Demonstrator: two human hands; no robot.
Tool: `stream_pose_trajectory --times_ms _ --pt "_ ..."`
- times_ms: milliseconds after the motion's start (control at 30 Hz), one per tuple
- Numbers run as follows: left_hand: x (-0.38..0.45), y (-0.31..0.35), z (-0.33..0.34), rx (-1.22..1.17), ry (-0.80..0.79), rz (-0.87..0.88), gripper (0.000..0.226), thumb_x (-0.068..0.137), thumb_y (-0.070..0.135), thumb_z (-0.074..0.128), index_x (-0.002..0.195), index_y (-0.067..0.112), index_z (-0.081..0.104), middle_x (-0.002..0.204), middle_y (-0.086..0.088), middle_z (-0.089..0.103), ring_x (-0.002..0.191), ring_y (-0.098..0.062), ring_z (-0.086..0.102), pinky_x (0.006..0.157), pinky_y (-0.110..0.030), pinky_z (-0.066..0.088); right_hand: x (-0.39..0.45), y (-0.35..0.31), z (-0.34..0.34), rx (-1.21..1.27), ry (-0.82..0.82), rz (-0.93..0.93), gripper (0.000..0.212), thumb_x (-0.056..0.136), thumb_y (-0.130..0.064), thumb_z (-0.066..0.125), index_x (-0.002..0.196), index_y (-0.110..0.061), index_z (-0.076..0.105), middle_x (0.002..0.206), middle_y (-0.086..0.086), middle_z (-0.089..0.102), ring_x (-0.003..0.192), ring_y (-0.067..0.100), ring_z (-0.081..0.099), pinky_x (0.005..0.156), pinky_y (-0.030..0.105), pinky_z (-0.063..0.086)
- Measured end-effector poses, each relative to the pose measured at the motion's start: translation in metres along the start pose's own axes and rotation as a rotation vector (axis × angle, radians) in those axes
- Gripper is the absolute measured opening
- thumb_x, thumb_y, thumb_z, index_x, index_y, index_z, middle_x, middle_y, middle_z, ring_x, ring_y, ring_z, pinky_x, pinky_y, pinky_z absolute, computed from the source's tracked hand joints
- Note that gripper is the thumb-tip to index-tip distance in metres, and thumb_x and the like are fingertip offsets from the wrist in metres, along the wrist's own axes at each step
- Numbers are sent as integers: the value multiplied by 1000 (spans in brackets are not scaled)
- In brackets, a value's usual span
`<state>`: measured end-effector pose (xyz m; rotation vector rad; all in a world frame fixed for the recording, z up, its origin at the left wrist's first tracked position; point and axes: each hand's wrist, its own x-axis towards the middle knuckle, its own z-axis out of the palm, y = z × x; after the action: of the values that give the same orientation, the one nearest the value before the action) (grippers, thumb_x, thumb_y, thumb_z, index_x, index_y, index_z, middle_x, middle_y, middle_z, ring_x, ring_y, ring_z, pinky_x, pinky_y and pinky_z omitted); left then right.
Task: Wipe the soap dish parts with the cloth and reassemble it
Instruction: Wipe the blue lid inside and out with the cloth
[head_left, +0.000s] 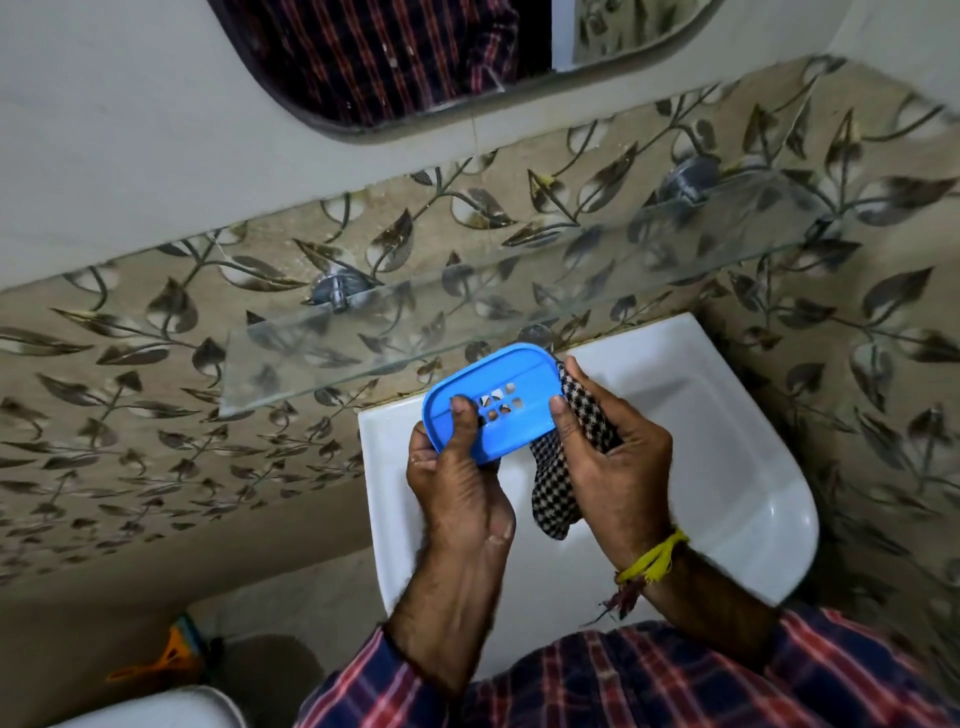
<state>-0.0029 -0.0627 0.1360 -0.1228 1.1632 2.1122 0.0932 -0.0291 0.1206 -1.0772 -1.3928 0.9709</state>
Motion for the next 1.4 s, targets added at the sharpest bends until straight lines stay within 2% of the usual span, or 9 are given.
stream_pose_trajectory --times_ms 267,400,500,800,967,1067,1167,1300,1400 --pt "5 -3 5 -45 72 20 11 94 5 61 101 13 64 84 -1 76 77 -15 72 67 -28 61 -6 7 -2 -79 -37 -90 44 81 -6 78 123 -12 69 106 -4 71 100 2 69 92 18 52" --pt "14 6 6 113 54 252 19 93 3 65 85 19 59 72 9 68 70 -9 65 71 -29 56 -1 10 -20 -324 -148 -380 45 76 12 71 111 -16 75 110 -2 71 98 16 66 90 33 53" --pt "8 -2 5 235 38 338 21 91 6 69 81 19 56 72 6 61 70 -12 56 71 -30 51 8 1 -20 -516 -184 -585 37 79 -2 56 107 -15 76 107 5 59 90 23 60 81 37 50" --pt "6 -8 3 198 40 246 16 93 7 65 84 15 55 73 3 62 69 -16 58 63 -28 53 2 -2 -6 -638 -368 -679 27 82 -10 51 97 -15 73 94 6 62 84 29 58 67 41 52" --pt "18 5 -5 -5 74 9 13 95 7 61 108 7 62 89 -7 74 76 -18 73 60 -28 60 17 8 -23 -220 -177 -122 16 79 -24 71 95 -23 73 99 -4 63 96 9 62 89 37 52" --pt "11 -1 -7 -38 46 -136 33 95 3 59 127 -6 57 103 -17 75 82 -21 75 62 -29 62 26 4 -23 117 -218 327 40 68 -47 85 94 -18 75 93 1 76 92 22 72 85 41 59" --pt "-2 -11 -4 23 -24 -165 51 92 9 63 141 12 48 131 -20 64 97 -26 70 66 -32 62 22 -11 -14 253 -304 350 23 74 -28 81 89 -11 76 86 8 78 82 26 73 75 39 61" --pt "0 -9 -24 809 -294 304 79 81 62 69 149 48 32 152 2 43 137 -16 49 107 -40 47 29 -12 -15 256 -255 406 5 86 -16 74 86 -11 77 85 9 78 85 29 75 81 50 60" --pt "13 -8 -39 1368 -509 663 101 66 85 60 152 39 34 154 7 37 143 -12 34 116 -36 30 35 -18 -22 322 -263 505 19 83 -20 76 88 -2 74 86 23 74 79 31 71 75 54 59"
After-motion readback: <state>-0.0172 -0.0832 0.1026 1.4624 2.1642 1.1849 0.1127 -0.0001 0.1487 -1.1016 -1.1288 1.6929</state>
